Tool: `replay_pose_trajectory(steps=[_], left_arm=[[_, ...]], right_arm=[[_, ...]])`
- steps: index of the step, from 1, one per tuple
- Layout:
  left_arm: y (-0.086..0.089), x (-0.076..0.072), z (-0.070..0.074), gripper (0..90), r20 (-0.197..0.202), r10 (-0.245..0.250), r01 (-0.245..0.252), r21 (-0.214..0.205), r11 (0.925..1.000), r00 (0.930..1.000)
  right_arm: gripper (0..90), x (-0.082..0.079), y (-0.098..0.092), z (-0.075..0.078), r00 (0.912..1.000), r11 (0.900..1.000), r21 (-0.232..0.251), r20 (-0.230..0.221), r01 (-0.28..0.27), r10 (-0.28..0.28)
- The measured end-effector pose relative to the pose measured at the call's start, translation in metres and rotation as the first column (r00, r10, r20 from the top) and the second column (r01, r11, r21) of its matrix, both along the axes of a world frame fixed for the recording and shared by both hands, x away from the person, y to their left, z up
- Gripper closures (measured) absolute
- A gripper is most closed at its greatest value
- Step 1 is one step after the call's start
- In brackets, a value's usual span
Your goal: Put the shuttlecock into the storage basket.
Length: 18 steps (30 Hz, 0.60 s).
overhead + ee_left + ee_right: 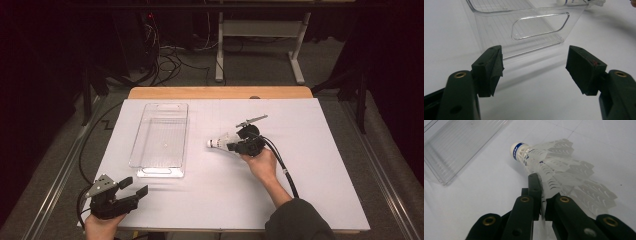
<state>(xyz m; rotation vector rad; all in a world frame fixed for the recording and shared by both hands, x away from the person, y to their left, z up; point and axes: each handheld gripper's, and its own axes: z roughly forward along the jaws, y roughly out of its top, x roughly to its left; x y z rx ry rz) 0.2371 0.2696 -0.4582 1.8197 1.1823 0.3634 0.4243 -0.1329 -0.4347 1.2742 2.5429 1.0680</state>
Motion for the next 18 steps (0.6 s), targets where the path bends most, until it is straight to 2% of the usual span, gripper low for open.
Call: replay_pose_trajectory(steps=[18], left_arm=[[0.0,0.0,0.0,30.7,0.0,0.002,-0.002,0.0,1.0,1.0]], right_arm=[[89.3,-0.01,0.004,0.021,0.9989,0.9991,0.015,0.027,-0.04,0.039]])
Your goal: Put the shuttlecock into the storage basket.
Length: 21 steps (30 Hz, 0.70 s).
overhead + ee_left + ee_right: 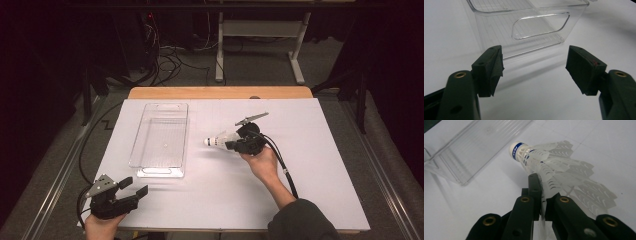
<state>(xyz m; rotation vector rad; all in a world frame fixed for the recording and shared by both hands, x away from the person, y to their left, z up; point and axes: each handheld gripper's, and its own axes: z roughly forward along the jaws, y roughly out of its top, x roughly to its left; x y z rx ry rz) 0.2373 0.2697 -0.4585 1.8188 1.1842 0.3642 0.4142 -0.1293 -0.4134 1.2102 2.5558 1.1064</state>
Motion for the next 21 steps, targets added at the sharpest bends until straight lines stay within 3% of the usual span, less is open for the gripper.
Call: replay_pose_trajectory(steps=[21], left_arm=[[0.001,0.0,0.0,30.8,0.001,0.0,0.0,-0.001,1.0,1.0]], right_arm=[[89.3,-0.007,0.024,0.024,0.9969,0.9969,0.022,0.026,-0.076,0.075]])
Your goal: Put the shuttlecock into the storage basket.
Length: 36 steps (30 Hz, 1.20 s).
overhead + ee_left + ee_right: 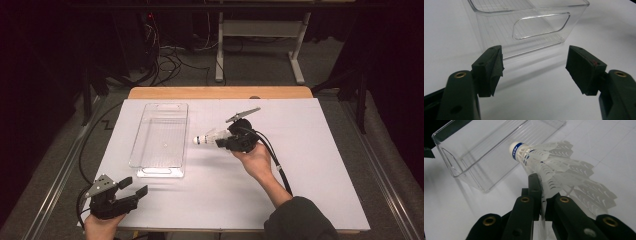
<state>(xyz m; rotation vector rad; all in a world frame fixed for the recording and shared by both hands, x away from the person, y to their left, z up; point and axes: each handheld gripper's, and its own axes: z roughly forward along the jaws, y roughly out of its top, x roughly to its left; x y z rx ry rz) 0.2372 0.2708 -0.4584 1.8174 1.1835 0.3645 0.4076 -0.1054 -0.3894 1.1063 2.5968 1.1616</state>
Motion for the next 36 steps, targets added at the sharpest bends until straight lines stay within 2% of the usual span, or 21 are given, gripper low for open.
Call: replay_pose_trajectory(steps=[20,36], left_arm=[[0.002,0.0,0.0,31.0,0.0,0.013,-0.013,0.003,0.9999,0.9999],[0.004,0.0,0.0,31.1,0.005,0.02,-0.02,0.015,0.9997,0.9998]], right_arm=[[89.3,0.0,0.017,0.016,0.9993,0.999,0.027,-0.001,-0.036,0.036],[89.3,0.001,0.042,0.026,0.9967,0.9967,0.007,0.005,-0.081,0.081]])
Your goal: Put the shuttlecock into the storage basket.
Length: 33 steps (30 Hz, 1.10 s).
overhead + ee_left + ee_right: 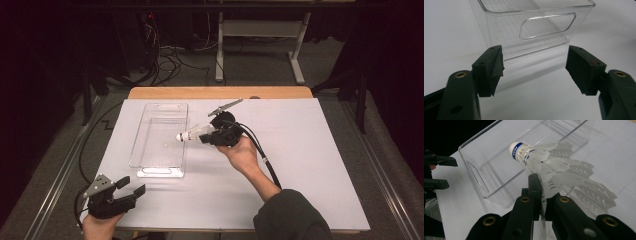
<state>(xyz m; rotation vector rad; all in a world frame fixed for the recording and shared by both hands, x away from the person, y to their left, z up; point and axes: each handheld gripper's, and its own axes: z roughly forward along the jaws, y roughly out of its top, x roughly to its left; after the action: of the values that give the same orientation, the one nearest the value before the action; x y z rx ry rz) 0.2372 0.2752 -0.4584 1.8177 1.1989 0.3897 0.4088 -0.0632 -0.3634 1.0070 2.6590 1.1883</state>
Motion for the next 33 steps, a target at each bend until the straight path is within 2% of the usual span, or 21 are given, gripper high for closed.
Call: replay_pose_trajectory(steps=[13,33], left_arm=[[0.0,0.0,0.0,31.0,-0.002,0.003,-0.003,-0.002,1.0,1.0],[0.001,0.0,0.0,31.0,-0.004,-0.003,0.003,0.001,1.0,1.0]], right_arm=[[89.3,0.004,0.017,0.005,0.9999,0.9998,-0.009,-0.003,-0.016,0.016],[89.3,0.011,0.044,0.004,0.9996,0.9991,-0.033,-0.007,-0.028,0.028]])
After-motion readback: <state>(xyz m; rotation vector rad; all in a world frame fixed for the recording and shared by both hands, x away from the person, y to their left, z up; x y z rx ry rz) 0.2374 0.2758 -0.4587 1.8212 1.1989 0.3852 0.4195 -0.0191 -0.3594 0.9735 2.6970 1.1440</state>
